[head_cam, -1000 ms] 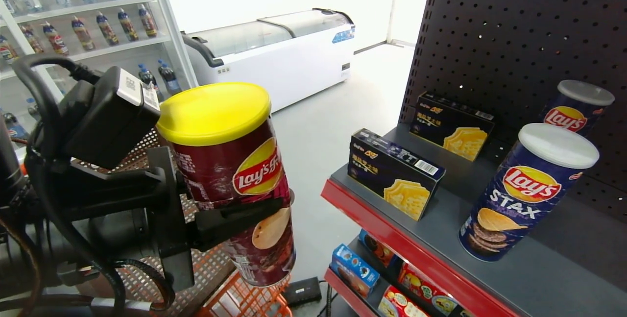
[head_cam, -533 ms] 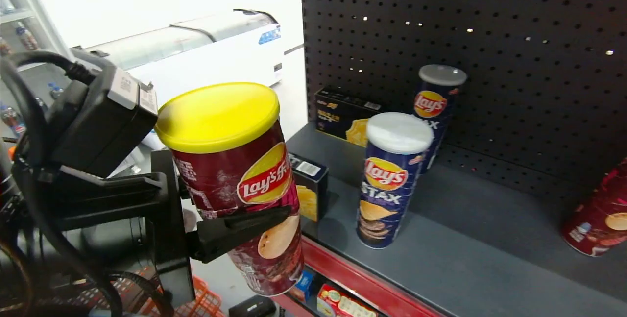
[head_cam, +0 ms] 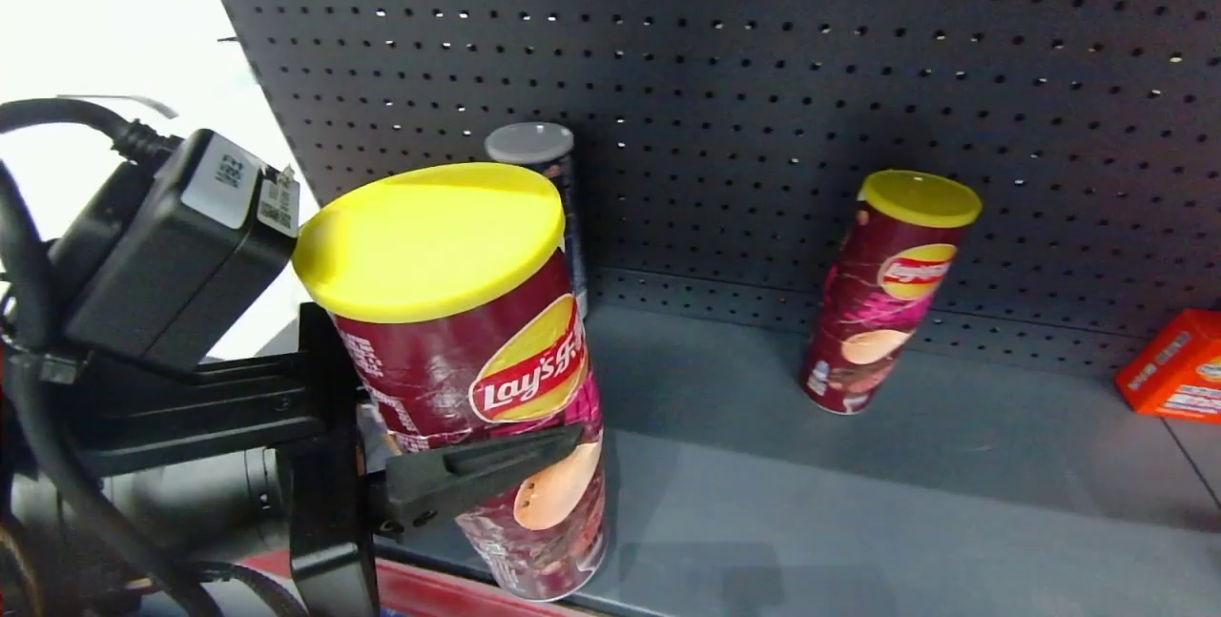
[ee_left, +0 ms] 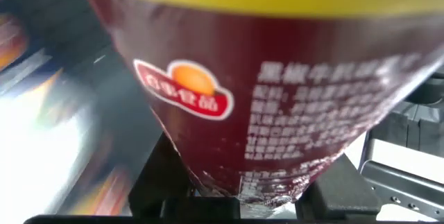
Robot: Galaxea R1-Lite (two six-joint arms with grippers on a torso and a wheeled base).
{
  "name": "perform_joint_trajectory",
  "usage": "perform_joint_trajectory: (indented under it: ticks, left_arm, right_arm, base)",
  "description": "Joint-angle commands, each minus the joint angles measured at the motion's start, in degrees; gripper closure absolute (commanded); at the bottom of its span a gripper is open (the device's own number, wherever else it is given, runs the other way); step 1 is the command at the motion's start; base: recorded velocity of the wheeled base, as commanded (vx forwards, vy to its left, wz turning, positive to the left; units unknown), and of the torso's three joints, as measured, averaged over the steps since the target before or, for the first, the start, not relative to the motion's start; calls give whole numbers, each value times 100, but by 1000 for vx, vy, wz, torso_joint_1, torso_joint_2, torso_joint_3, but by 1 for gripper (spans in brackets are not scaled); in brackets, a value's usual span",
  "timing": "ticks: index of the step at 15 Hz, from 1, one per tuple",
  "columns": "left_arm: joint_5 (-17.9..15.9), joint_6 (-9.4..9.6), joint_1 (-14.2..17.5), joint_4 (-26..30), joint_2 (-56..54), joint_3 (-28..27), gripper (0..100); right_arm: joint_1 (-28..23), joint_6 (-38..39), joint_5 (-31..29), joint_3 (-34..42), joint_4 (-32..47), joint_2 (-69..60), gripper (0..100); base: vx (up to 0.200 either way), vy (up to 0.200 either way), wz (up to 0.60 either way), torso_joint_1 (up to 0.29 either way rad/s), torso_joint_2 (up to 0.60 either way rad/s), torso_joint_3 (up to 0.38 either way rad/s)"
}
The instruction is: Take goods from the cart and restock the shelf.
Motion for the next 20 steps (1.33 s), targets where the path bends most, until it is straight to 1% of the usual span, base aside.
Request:
perform_joint_trajectory:
  ticks: [1,2,7,11,17,20]
  left_arm:
    - [-2,-1,-4,3,-2,6,100]
    - [-2,-1,-4,3,-2,6,100]
    - [25,-18,75,-6,-72,182,100]
    - [34,-18,137,-6,-99,199,100]
    - [34,-27,137,-6,-186,287,100]
    - [34,-18,84,-6,-309,437,100]
  right_arm:
    - [-1,-6,-2,0,0,9,0]
    - [-1,3,-2,0,0,9,0]
    - [-1,3,-2,0,0,9,0]
    - [-1,3,-2,0,-9,9,0]
    - [-1,12,-2,0,0,9,0]
    - [-1,-14,51,0,0,9,0]
  base:
    - [0,0,-600,2,2,2]
    - [0,0,-600,2,2,2]
    - [0,0,0,0,0,0]
    - [0,0,0,0,0,0]
    - [0,0,0,0,0,0]
    - [0,0,0,0,0,0]
